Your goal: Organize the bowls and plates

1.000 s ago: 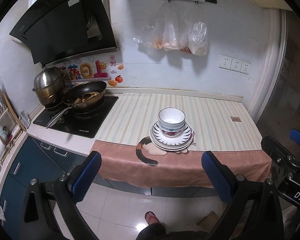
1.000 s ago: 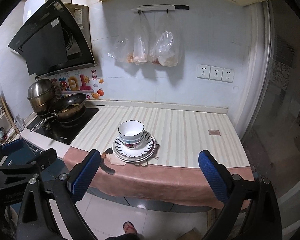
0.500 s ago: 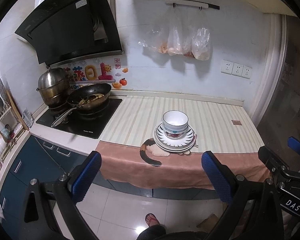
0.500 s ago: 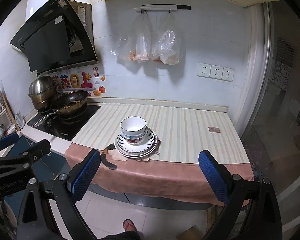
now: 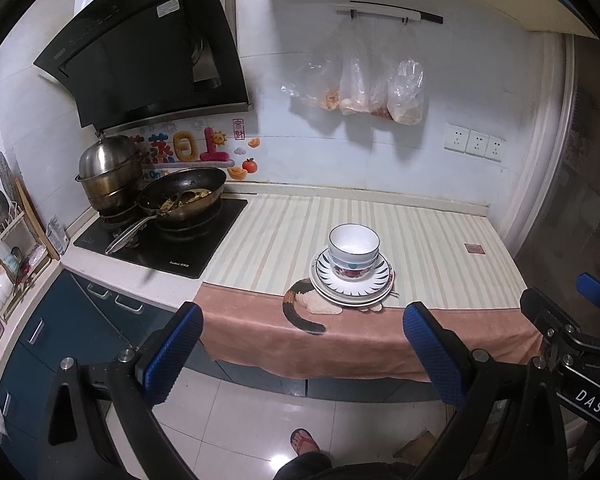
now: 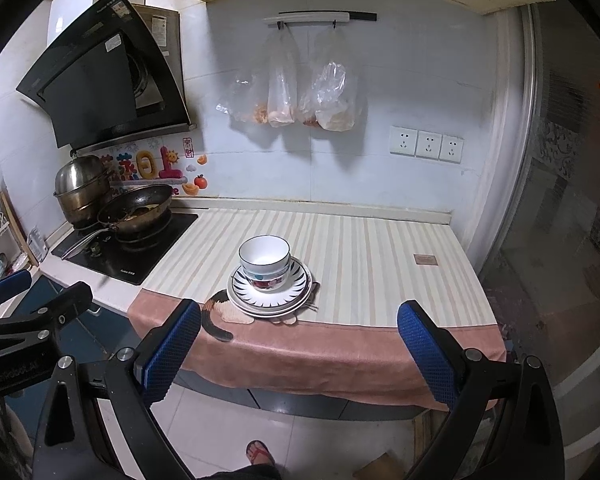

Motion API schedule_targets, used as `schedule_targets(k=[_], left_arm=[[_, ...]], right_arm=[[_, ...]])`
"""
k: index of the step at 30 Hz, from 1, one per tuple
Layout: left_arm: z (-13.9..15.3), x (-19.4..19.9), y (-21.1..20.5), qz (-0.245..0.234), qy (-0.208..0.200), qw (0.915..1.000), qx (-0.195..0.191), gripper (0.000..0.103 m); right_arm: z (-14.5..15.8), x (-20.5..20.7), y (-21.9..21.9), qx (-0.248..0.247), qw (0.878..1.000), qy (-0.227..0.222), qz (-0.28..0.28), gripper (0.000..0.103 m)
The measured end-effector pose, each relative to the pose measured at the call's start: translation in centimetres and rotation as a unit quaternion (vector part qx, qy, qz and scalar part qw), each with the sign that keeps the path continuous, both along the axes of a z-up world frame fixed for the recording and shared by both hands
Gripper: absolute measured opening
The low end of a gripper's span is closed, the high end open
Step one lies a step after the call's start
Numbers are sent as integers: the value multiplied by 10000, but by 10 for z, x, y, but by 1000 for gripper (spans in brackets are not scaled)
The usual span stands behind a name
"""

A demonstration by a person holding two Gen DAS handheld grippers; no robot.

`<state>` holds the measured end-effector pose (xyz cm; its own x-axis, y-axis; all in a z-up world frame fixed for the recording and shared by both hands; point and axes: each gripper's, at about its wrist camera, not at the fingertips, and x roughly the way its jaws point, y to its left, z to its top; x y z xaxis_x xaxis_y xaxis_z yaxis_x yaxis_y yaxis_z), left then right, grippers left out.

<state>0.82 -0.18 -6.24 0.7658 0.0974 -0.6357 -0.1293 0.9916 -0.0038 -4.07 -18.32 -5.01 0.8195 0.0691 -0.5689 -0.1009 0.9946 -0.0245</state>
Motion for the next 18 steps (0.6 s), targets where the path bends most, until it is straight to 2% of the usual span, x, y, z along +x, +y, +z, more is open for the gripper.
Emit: schedule_targets(k=[18], left_arm=[[2, -1, 1, 35, -28, 10000, -10, 103]], right_arm=[[-1, 1, 6, 12, 10000, -13, 17, 101]])
